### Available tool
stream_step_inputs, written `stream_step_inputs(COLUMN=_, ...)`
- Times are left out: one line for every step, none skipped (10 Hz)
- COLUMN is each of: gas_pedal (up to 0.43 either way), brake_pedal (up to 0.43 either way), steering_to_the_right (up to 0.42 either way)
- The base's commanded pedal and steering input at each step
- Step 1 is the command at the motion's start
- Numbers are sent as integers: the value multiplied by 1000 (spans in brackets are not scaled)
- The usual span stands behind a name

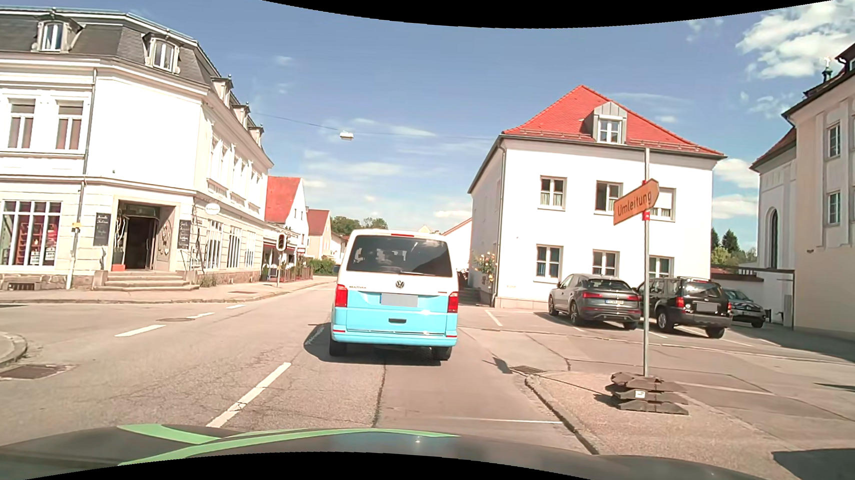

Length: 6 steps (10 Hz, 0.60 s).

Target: Follow the waypoints while adhering to traffic rules and regulations

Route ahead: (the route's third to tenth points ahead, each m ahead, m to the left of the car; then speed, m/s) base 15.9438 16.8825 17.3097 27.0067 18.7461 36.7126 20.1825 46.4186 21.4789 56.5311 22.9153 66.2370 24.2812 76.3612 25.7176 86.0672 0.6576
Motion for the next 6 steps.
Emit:
stream_step_inputs(gas_pedal=0, brake_pedal=0, steering_to_the_right=-28)
stream_step_inputs(gas_pedal=0, brake_pedal=0, steering_to_the_right=-31)
stream_step_inputs(gas_pedal=0, brake_pedal=0, steering_to_the_right=-35)
stream_step_inputs(gas_pedal=0, brake_pedal=0, steering_to_the_right=-40)
stream_step_inputs(gas_pedal=0, brake_pedal=0, steering_to_the_right=-44)
stream_step_inputs(gas_pedal=0, brake_pedal=0, steering_to_the_right=-48)
